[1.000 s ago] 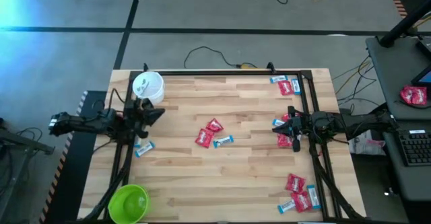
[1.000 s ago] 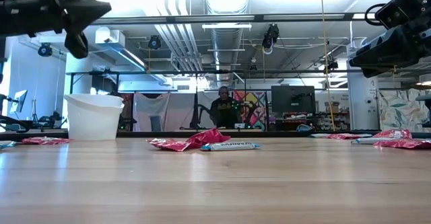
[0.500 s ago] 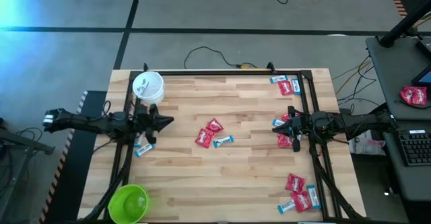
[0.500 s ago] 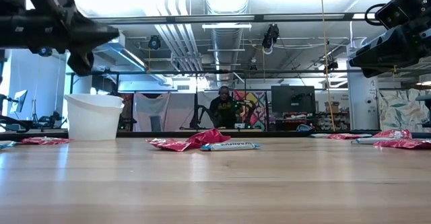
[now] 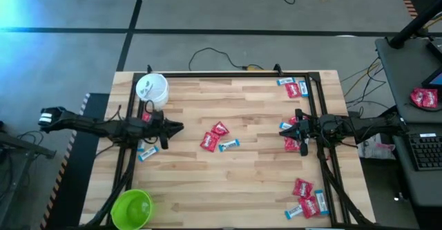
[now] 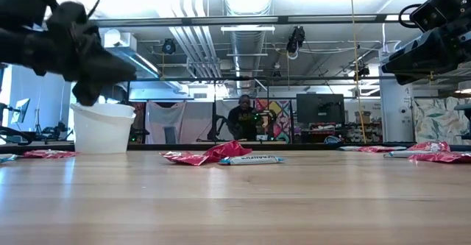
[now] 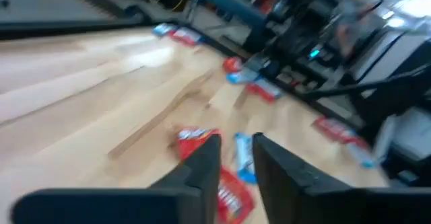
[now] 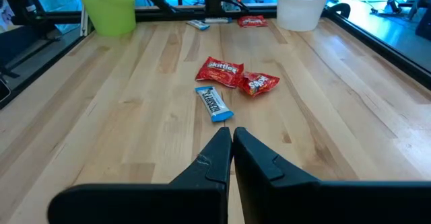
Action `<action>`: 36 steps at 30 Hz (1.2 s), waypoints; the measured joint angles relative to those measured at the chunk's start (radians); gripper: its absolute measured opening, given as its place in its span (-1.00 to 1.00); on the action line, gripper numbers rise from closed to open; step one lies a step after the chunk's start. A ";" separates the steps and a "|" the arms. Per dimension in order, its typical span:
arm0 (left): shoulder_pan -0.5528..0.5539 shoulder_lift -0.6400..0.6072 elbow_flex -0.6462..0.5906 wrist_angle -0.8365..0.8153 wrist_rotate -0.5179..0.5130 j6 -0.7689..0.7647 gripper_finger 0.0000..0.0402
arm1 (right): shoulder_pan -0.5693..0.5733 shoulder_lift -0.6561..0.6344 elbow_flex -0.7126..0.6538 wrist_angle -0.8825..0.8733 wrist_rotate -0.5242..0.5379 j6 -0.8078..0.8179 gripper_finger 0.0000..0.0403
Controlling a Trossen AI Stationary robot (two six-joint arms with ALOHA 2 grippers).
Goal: Sort candy by brand, put in halloween buckets
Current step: Put the red candy into the white bucket
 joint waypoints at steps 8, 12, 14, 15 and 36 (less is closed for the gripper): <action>0.000 0.153 0.007 -0.055 -0.070 -0.002 -0.02 | 0.000 0.000 0.000 0.000 0.000 0.000 -0.95; -0.018 0.240 0.059 -0.046 -0.058 0.024 0.11 | 0.000 0.000 0.000 0.000 0.000 0.000 -0.95; -0.032 0.297 0.091 -0.048 -0.059 0.033 0.13 | 0.000 0.000 0.000 0.000 0.000 0.000 -0.95; -0.041 0.327 0.109 -0.050 -0.063 0.035 0.14 | 0.000 0.000 0.000 0.000 0.000 0.000 -0.95; -0.172 1.203 0.564 -0.005 -0.229 -0.010 0.14 | 0.000 0.000 0.000 0.000 0.000 0.000 -0.95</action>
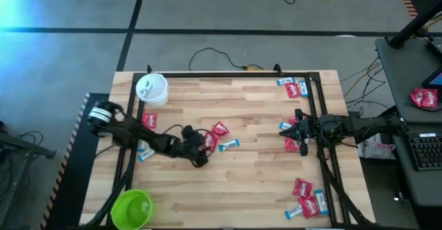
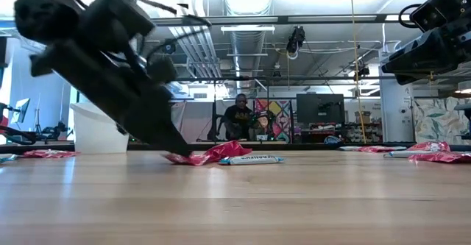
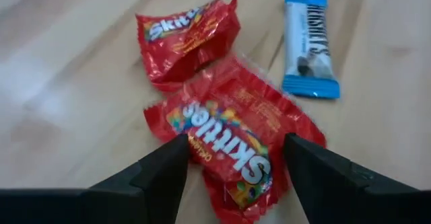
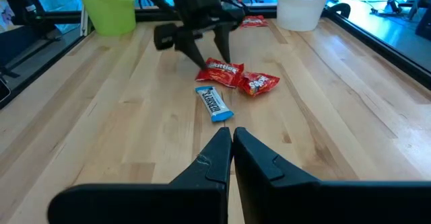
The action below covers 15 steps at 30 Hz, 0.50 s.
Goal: Sort candy by brand, put in halloween buckets
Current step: Put the red candy into the white bucket
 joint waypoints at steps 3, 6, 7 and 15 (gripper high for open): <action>0.002 0.078 0.046 0.021 -0.018 -0.050 0.14 | 0.000 0.000 0.000 0.000 0.000 0.000 -0.95; 0.002 0.142 0.079 0.028 -0.044 -0.097 0.14 | 0.000 0.000 0.000 0.000 0.000 0.000 -0.95; 0.002 0.159 0.087 0.026 -0.049 -0.107 0.14 | 0.000 0.000 0.000 0.000 0.000 0.000 -0.95; -0.027 0.218 0.117 0.023 -0.108 -0.135 0.00 | 0.000 0.000 0.000 0.000 0.000 0.000 -0.95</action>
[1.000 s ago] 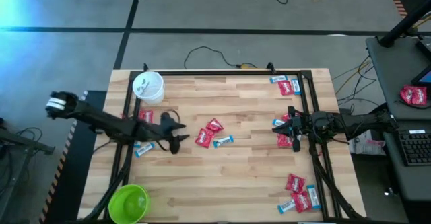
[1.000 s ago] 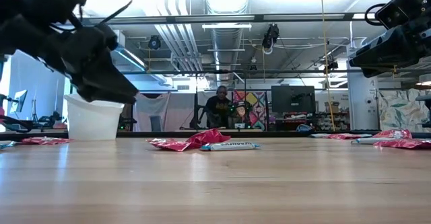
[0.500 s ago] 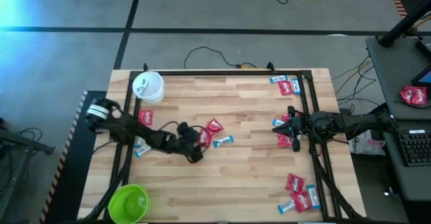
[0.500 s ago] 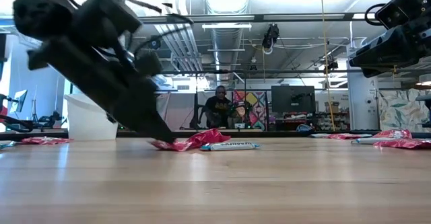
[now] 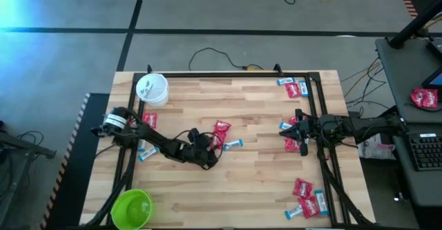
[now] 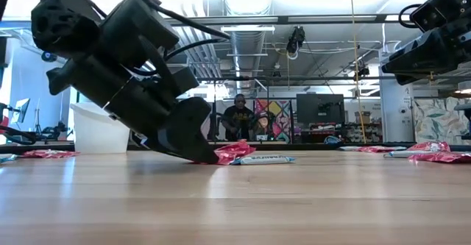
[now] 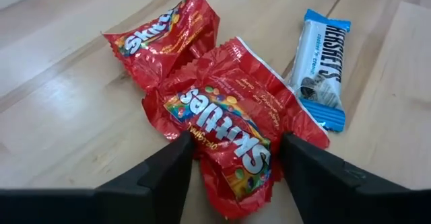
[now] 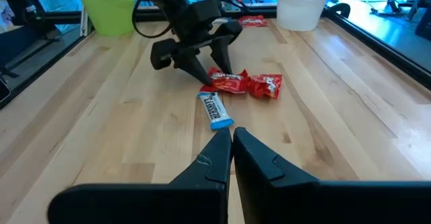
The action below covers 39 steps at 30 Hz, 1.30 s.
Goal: Sort candy by brand, put in halloween buckets
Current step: Put the red candy into the white bucket
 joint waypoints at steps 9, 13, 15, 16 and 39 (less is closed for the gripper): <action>0.000 -0.001 -0.004 -0.005 -0.015 -0.015 -0.48 | 0.000 0.000 0.000 0.000 0.000 0.000 -0.95; 0.000 -0.019 -0.005 -0.019 -0.008 -0.023 -0.61 | 0.000 0.000 0.000 0.000 0.000 0.000 -0.95; 0.000 -0.054 -0.007 -0.036 0.006 -0.020 -0.63 | 0.000 0.000 0.000 0.000 0.000 0.000 -0.95; 0.000 -0.076 -0.008 -0.055 0.020 -0.015 -0.63 | 0.000 0.000 0.000 0.000 0.000 0.000 -0.95; 0.558 -0.784 0.210 -1.358 -0.193 -0.193 -0.64 | 0.000 0.000 0.000 0.000 0.000 0.000 -0.95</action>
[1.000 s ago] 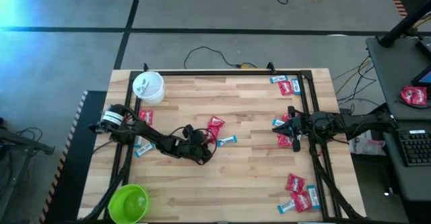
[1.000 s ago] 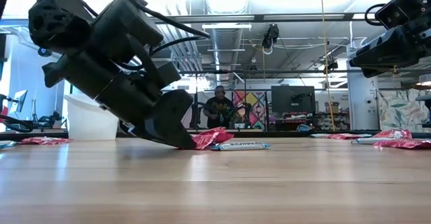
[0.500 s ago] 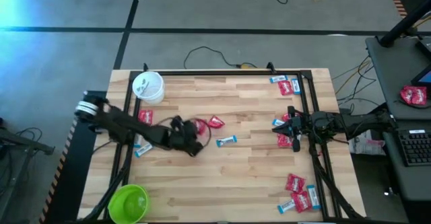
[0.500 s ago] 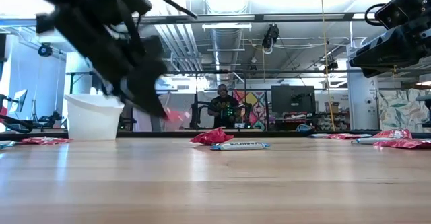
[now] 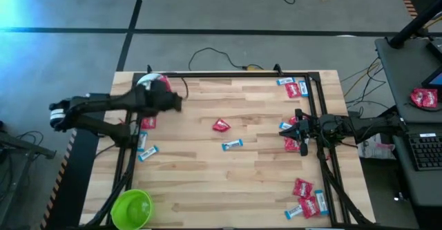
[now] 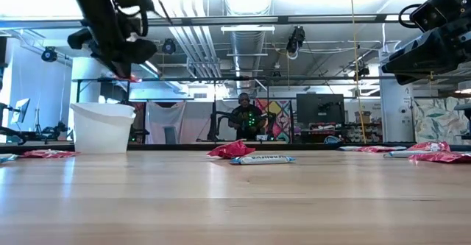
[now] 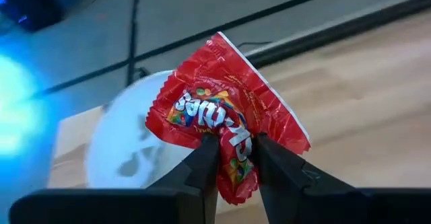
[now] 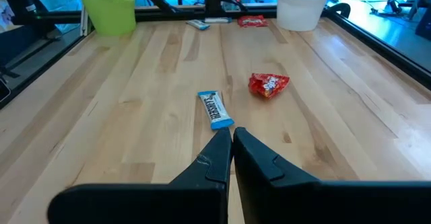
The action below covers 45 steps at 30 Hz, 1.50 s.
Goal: Sort candy by brand, put in halloween buckets
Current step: Put the red candy into the white bucket
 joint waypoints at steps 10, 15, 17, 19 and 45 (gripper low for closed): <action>0.340 0.096 0.002 0.001 0.056 0.119 -0.64 | 0.000 0.000 0.000 0.000 0.000 0.000 -0.95; 0.413 0.184 0.019 -0.035 0.101 0.180 -0.64 | 0.000 0.000 0.000 0.000 0.000 0.000 -0.95; 0.428 0.215 0.026 -0.035 0.103 0.202 -0.64 | 0.000 0.000 0.000 0.000 0.000 0.000 -0.95; 0.436 0.243 0.033 -0.043 0.104 0.211 -0.64 | 0.000 0.000 0.000 0.000 0.000 0.000 -0.95; -0.271 0.055 0.026 0.306 0.092 -0.019 0.34 | 0.000 0.000 0.000 0.000 0.000 0.000 -0.95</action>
